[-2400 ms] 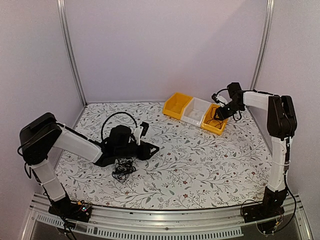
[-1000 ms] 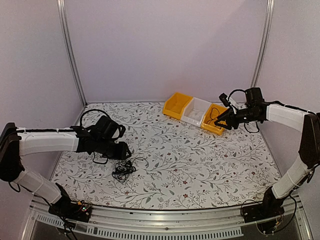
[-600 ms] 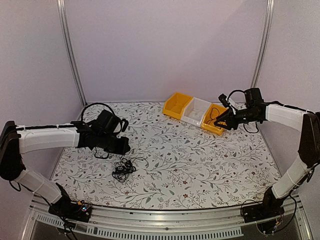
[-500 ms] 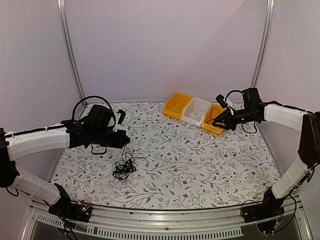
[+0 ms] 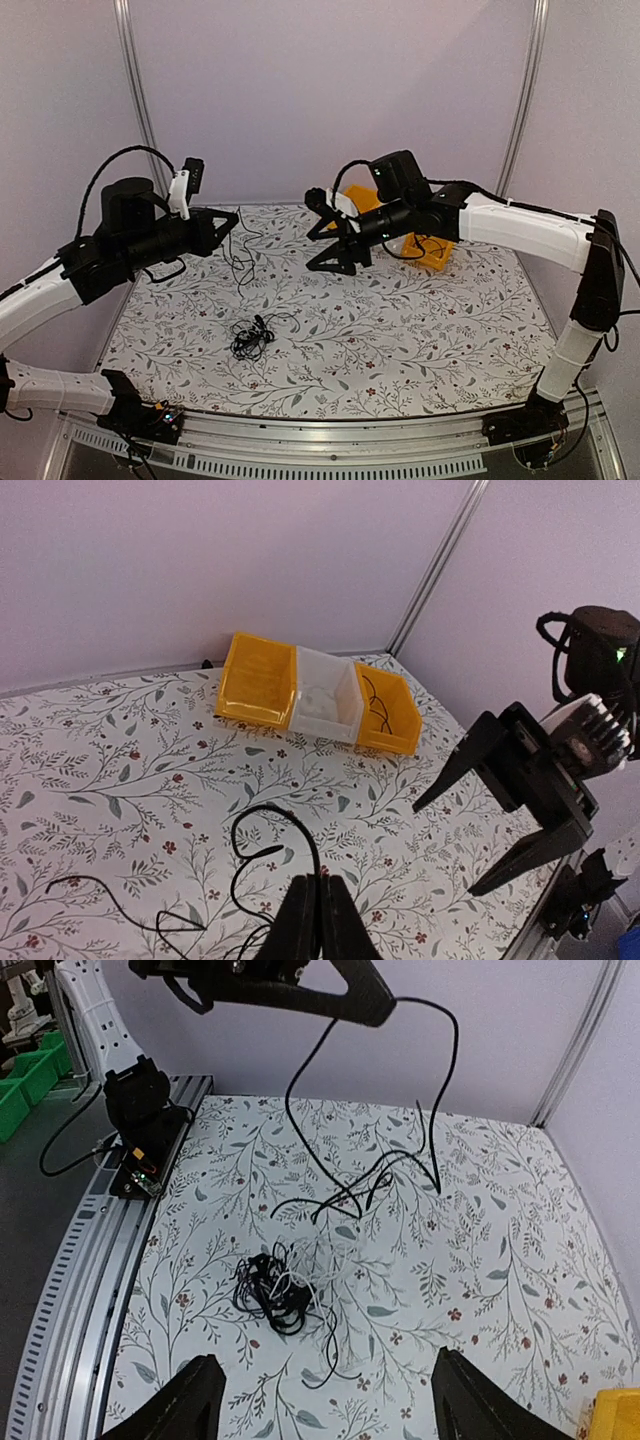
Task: Untangle the cables
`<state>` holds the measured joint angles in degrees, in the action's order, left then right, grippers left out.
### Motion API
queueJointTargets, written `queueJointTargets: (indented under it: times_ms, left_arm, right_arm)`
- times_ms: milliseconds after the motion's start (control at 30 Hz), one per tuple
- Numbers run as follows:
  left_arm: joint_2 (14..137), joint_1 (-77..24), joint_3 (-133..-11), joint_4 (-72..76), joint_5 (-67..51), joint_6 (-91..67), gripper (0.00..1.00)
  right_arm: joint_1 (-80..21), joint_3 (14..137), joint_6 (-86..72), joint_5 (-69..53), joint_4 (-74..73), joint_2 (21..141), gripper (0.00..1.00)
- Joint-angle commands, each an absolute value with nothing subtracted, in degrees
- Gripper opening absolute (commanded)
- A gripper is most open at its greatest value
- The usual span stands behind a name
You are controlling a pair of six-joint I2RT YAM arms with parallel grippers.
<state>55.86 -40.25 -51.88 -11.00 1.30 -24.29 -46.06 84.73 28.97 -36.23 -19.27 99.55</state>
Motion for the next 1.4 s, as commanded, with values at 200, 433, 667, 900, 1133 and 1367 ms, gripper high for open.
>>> queueJointTargets:
  times_ms: [200,433,667,900,1133,1367]
  left_arm:
    - [55.65,-39.82,-56.18,-9.81,-3.53,-27.62,0.00]
    - [57.44,-40.55,-55.53,-9.18,-8.53,-27.71,0.00]
    - [58.35,-41.47,-55.02,-7.84,-9.20,-27.27,0.00]
    - [58.20,-41.89,-54.06,-7.92,-8.32,-26.97,0.00]
    - [59.75,-41.84,-48.04,-6.48,-4.48,-26.55,0.00]
    - [66.17,-41.59,-41.60,1.03,-3.23,-25.78,0.10]
  right_arm:
    - [-50.99,105.99,12.02,-29.21,-14.46,115.41,0.81]
    - [-50.98,104.44,10.60,-27.97,-13.33,115.85,0.76]
    - [-50.93,103.46,8.80,-33.96,-12.49,115.43,0.46]
    - [-49.85,102.00,9.40,-33.84,-12.48,114.55,0.00]
    - [-43.02,95.42,11.74,-31.99,-12.20,104.85,0.00]
    - [-30.52,93.13,12.30,-32.85,-14.41,96.28,0.00]
